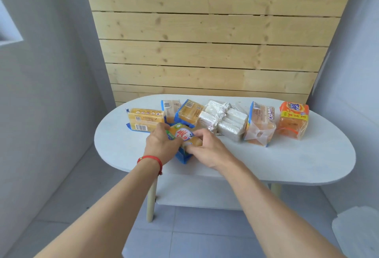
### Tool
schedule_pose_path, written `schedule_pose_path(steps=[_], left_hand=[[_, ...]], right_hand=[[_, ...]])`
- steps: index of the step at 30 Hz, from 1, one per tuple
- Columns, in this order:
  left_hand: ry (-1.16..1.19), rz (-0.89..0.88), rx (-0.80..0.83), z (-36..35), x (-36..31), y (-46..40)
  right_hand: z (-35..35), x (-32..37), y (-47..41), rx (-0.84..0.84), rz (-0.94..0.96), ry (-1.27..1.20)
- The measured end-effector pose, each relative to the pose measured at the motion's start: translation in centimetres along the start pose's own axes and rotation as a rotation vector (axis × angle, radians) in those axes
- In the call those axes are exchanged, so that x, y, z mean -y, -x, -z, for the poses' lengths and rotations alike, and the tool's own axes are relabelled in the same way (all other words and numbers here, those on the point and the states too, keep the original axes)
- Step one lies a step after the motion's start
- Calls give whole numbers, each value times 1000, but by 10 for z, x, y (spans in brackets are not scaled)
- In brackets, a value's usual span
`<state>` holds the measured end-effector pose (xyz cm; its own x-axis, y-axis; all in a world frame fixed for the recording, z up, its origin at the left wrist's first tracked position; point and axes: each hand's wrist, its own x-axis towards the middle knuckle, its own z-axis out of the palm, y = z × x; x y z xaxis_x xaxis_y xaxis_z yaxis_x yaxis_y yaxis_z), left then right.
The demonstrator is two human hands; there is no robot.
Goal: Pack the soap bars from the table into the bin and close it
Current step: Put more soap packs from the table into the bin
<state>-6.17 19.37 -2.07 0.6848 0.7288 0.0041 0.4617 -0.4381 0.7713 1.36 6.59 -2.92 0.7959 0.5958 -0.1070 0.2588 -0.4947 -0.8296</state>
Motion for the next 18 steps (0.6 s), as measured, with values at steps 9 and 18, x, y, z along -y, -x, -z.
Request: schedule_pose_path(steps=[9, 18], left_hand=[[376, 10, 132, 17, -3, 21], [484, -34, 386, -42, -11, 136]], right_hand=[[16, -15, 31, 2, 35, -210], [65, -69, 155, 158, -82, 159]])
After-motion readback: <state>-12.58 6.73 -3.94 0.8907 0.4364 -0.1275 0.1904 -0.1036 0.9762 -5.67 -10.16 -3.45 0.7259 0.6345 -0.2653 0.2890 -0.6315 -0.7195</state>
